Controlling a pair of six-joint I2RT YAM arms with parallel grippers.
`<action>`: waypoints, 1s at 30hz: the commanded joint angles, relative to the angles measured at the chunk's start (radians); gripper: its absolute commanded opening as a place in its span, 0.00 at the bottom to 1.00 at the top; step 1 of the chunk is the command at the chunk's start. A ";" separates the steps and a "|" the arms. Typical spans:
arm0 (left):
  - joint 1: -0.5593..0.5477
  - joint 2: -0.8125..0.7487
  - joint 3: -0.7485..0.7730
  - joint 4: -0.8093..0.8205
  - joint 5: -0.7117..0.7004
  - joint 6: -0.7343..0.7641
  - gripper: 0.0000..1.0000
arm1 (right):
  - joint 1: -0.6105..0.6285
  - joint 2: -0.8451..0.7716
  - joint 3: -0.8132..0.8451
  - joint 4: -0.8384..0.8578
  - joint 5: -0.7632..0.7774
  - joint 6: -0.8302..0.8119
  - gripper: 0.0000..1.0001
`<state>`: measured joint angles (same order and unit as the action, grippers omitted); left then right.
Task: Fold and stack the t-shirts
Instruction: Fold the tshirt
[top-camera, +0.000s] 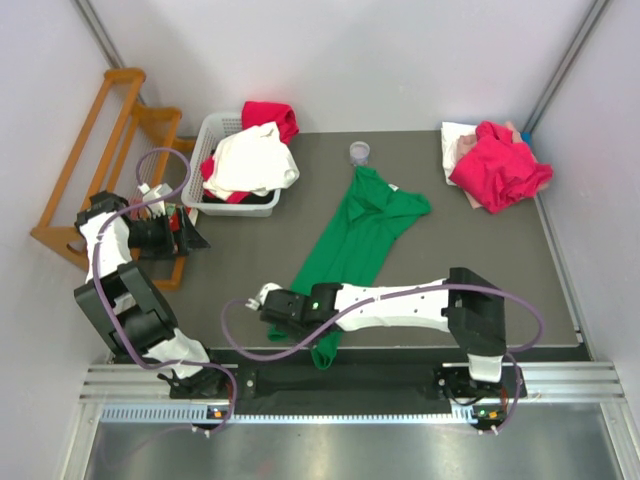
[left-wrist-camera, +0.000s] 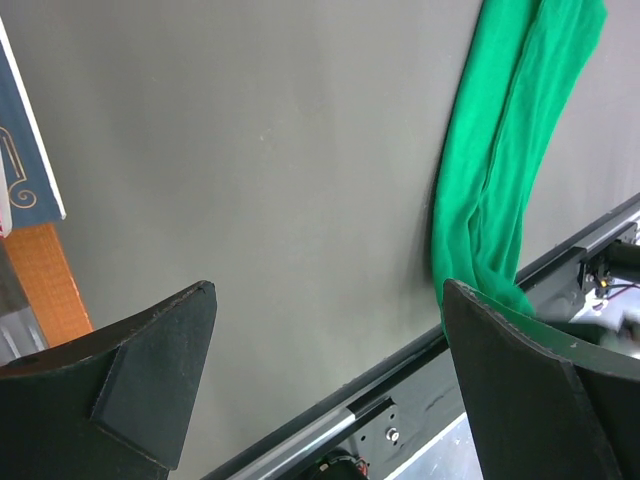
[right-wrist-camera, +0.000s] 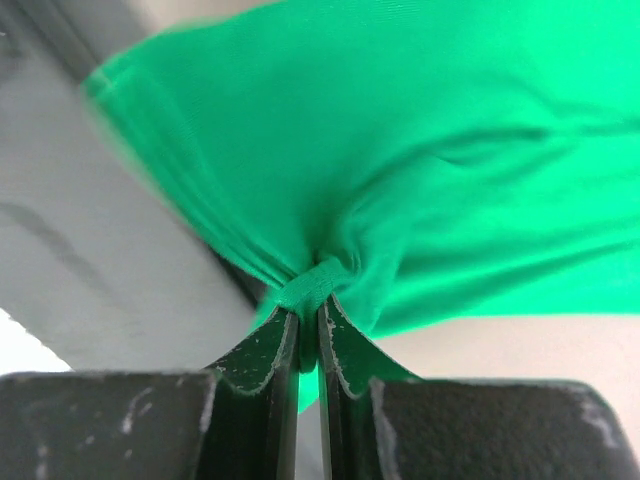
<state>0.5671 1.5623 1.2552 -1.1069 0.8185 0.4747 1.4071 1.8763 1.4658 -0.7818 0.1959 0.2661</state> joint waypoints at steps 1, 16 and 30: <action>0.040 0.015 0.058 0.035 0.050 0.024 0.99 | -0.126 -0.083 -0.082 0.064 0.000 0.001 0.07; 0.040 0.044 0.046 0.012 0.057 0.062 0.99 | -0.335 -0.120 0.013 0.058 0.039 -0.093 0.05; 0.039 0.064 0.055 -0.057 0.074 0.127 0.99 | -0.442 -0.152 0.016 0.079 0.069 -0.102 0.04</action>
<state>0.5694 1.6341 1.2633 -1.1389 0.8509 0.5465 1.0187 1.7760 1.4776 -0.7387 0.2348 0.1757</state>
